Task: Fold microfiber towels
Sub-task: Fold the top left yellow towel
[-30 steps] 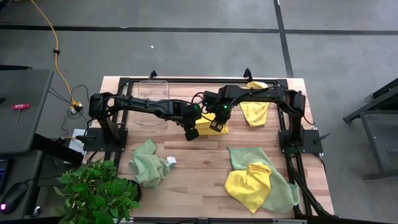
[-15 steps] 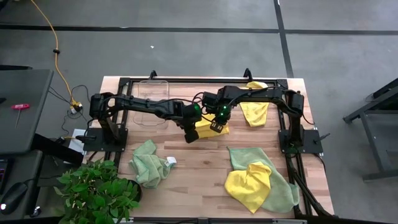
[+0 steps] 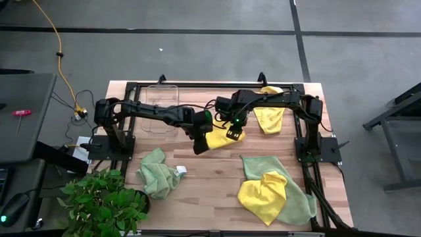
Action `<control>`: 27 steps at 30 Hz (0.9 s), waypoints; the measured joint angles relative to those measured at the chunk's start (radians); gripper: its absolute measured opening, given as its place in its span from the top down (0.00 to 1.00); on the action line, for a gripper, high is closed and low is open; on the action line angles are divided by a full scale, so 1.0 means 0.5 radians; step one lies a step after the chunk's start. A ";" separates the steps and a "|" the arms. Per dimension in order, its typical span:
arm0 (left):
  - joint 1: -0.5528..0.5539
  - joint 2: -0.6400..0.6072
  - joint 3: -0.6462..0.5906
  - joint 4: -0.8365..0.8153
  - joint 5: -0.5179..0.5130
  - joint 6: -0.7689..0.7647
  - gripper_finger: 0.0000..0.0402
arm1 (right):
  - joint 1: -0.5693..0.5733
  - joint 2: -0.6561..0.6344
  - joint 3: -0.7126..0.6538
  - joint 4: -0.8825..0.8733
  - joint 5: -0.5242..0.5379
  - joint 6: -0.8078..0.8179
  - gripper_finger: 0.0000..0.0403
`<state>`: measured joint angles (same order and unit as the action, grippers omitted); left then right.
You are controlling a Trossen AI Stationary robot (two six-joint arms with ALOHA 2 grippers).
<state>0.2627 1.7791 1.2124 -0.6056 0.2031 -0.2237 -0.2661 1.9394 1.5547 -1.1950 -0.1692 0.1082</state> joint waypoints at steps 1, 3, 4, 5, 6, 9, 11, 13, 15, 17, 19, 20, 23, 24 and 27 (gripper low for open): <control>0.017 -0.015 0.006 -0.018 0.006 0.005 0.70 | 0.000 -0.025 0.000 -0.007 -0.002 -0.033 0.59; 0.061 -0.059 0.006 -0.055 0.001 0.037 0.69 | 0.001 -0.077 0.000 -0.020 -0.014 -0.113 0.54; 0.086 -0.077 0.008 -0.047 -0.005 0.053 0.68 | -0.003 -0.104 0.000 -0.023 -0.013 -0.153 0.52; 0.114 -0.093 0.009 -0.036 -0.007 0.066 0.68 | -0.014 -0.129 0.000 -0.022 -0.010 -0.190 0.51; 0.144 -0.112 0.003 -0.030 -0.009 0.076 0.67 | -0.028 -0.154 0.000 -0.020 -0.010 -0.229 0.50; 0.217 -0.165 -0.043 0.121 -0.009 0.079 0.68 | -0.104 -0.248 -0.060 0.089 -0.019 -0.294 0.48; 0.262 -0.222 -0.141 0.283 0.006 0.021 0.68 | -0.175 -0.350 -0.214 0.261 -0.104 -0.269 0.48; 0.293 -0.278 -0.260 0.514 0.068 -0.083 0.68 | -0.242 -0.473 -0.412 0.471 -0.191 -0.194 0.48; 0.319 -0.351 -0.398 0.744 0.135 -0.209 0.68 | -0.297 -0.599 -0.604 0.691 -0.254 -0.088 0.48; 0.325 -0.392 -0.508 0.991 0.131 -0.342 0.68 | -0.333 -0.712 -0.778 0.934 -0.273 0.036 0.48; 0.325 -0.408 -0.590 1.143 0.116 -0.449 0.68 | -0.359 -0.796 -0.915 1.153 -0.270 0.173 0.48; 0.325 -0.405 -0.615 1.198 0.111 -0.492 0.68 | -0.373 -0.823 -0.974 1.241 -0.268 0.247 0.48; 0.308 -0.372 -0.627 1.270 0.098 -0.582 0.68 | -0.407 -0.845 -1.110 1.433 -0.266 0.486 0.48; 0.300 -0.357 -0.627 1.263 0.093 -0.594 0.68 | -0.418 -0.842 -1.154 1.454 -0.267 0.571 0.48; 0.257 -0.308 -0.629 1.259 0.060 -0.595 0.68 | -0.455 -0.790 -1.272 1.503 -0.289 0.746 0.48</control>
<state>0.3912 1.6253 0.8982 0.0238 0.2333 -0.5213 -0.4938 1.5445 0.9185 -0.4436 -0.3139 0.4811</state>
